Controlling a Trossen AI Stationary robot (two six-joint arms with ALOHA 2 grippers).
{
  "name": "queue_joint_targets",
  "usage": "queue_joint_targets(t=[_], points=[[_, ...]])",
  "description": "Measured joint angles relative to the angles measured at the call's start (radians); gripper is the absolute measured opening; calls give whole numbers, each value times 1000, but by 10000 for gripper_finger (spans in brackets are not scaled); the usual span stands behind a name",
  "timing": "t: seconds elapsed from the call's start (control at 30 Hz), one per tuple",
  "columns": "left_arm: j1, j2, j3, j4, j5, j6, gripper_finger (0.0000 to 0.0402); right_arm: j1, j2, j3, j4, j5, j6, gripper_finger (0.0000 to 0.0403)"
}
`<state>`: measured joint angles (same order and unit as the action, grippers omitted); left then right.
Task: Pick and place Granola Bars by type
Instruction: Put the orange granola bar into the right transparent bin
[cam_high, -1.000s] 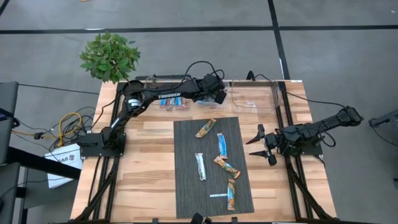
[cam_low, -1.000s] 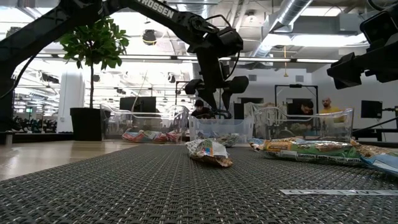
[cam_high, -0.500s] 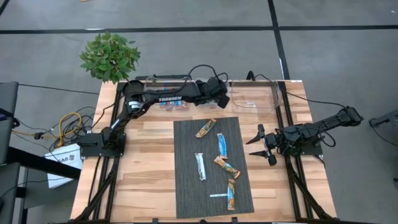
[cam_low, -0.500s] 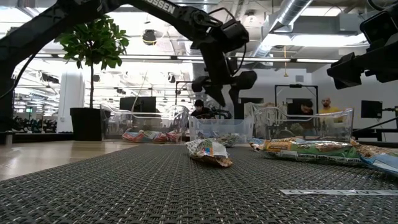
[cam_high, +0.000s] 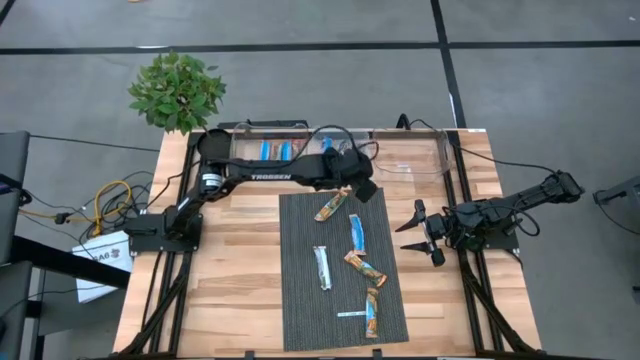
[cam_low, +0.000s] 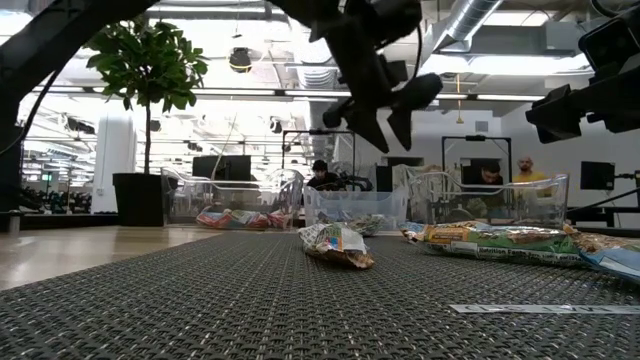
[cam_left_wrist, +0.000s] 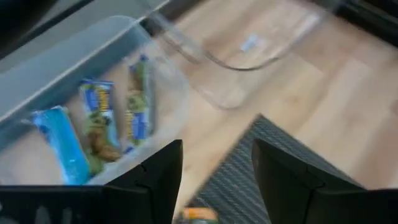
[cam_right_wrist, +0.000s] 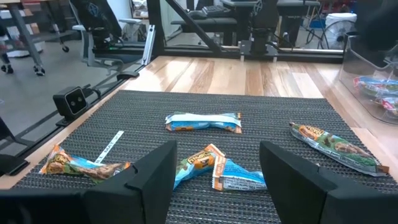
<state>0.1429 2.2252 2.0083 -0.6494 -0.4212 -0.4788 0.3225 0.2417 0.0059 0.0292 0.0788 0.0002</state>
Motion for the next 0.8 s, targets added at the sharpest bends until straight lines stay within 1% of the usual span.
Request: queue_joint_targets(t=[0.23, 0.3, 0.47, 0.53, 0.8], points=[[-73, -24, 0, -106, 61, -95, 184, 0, 0, 0, 0, 0, 0, 221], [-93, -24, 0, -139, 95, -127, 184, 0, 0, 0, 1, 0, 0, 221], [-136, -23, -1, -155, 205, -212, 184, 0, 0, 0, 0, 0, 0, 221], [-155, -23, -1, -153, 215, -201, 184, 0, 0, 0, 1, 0, 0, 221], [-218, -22, 11, -127, 241, -36, 184, 0, 0, 0, 0, 0, 0, 221]])
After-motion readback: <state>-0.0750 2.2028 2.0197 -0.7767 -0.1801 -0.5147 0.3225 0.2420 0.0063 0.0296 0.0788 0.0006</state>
